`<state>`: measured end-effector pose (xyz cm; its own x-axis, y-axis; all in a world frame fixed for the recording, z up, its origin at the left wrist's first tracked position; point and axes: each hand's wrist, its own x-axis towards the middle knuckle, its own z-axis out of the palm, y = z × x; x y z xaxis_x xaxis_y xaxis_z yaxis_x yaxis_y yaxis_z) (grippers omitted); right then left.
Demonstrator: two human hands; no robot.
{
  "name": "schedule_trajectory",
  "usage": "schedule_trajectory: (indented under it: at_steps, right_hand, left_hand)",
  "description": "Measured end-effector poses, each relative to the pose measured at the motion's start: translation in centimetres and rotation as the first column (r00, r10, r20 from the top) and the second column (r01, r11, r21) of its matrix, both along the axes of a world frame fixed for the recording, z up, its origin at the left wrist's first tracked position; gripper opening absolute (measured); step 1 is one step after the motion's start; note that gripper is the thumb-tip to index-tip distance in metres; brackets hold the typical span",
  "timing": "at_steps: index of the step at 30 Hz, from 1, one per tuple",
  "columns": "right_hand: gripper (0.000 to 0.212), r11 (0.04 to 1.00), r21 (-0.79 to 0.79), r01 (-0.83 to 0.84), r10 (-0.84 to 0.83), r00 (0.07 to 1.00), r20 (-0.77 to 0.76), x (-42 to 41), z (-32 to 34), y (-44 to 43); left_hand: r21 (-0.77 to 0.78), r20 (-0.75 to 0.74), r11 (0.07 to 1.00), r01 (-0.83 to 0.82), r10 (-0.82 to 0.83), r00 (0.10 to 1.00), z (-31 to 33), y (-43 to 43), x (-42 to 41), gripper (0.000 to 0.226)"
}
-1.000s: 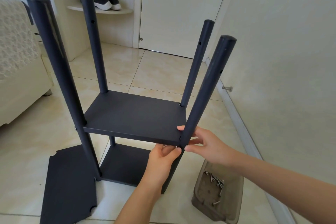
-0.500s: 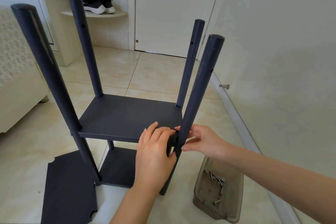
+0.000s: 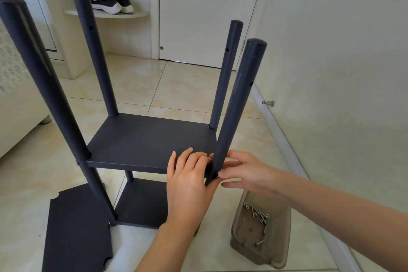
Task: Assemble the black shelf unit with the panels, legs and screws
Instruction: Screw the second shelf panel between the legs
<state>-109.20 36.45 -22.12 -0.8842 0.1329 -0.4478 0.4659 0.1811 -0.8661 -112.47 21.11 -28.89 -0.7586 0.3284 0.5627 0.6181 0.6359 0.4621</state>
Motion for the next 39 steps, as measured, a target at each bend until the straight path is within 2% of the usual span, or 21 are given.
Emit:
schedule_trajectory:
  at_steps: [2, 3, 6, 10, 15, 20, 24, 27, 30, 35, 39]
  right_hand:
    - [0.04, 0.969, -0.197, 0.152, -0.138, 0.987, 0.081, -0.4, 0.1, 0.3]
    - [0.037, 0.949, -0.244, 0.202, -0.181, 0.978, 0.104, -0.6, 0.1, 0.2]
    - [0.02, 0.965, -0.179, 0.19, -0.17, 0.978, 0.121, -1.3, -0.5, -0.6]
    - [0.019, 0.984, -0.081, 0.156, -0.148, 0.984, 0.097, -2.2, -1.2, -1.3]
    - [0.026, 0.978, -0.171, 0.118, -0.095, 0.986, 0.138, -2.5, -1.1, -1.3]
    - [0.021, 0.967, -0.234, 0.098, -0.064, 0.987, 0.146, -2.0, -0.4, -1.3]
    - [0.03, 0.957, -0.269, 0.107, -0.067, 0.986, 0.153, -1.7, -0.6, -1.4]
    - [0.026, 0.949, -0.292, 0.121, -0.078, 0.985, 0.153, -1.4, -0.6, -1.3]
    - [0.028, 0.952, -0.278, 0.124, -0.081, 0.984, 0.161, -1.0, -0.4, -0.7]
    - [0.048, 0.951, -0.253, 0.177, -0.138, 0.977, 0.164, -0.1, 0.3, 2.1]
    - [0.036, 0.971, -0.168, 0.171, -0.14, 0.974, 0.18, 1.8, -1.4, 5.2]
  left_hand:
    - [-0.006, 0.01, 1.0, -0.003, 0.003, 1.0, 0.0, 0.0, 0.1, 0.043]
    - [-0.005, 0.018, 1.0, 0.0, 0.0, 1.0, 0.0, 0.0, 0.1, 0.043]
    - [0.001, 0.027, 1.0, 0.015, -0.015, 1.0, -0.4, 0.0, 0.2, 0.042]
    - [-0.021, 0.024, 1.0, 0.012, -0.012, 1.0, -0.5, 0.0, 0.2, 0.041]
    - [-0.096, -0.035, 0.995, -0.022, 0.019, 0.999, 0.5, -0.4, 0.3, 0.042]
    - [-0.248, -0.012, 0.966, -0.069, 0.068, 0.998, -0.3, -1.4, -0.4, 0.067]
    - [-0.262, -0.033, 0.963, -0.063, 0.057, 0.998, -0.9, -1.5, -0.4, 0.068]
    - [-0.258, -0.049, 0.964, -0.068, 0.057, 0.997, -1.1, -1.5, -0.3, 0.067]
    - [-0.248, -0.061, 0.966, -0.074, 0.06, 0.996, -1.3, -1.4, -0.2, 0.067]
    - [-0.254, -0.06, 0.963, -0.091, 0.078, 0.995, -1.3, -1.2, -0.1, 0.064]
    - [-0.273, -0.07, 0.956, -0.111, 0.096, 0.993, -1.3, -1.3, -0.1, 0.063]
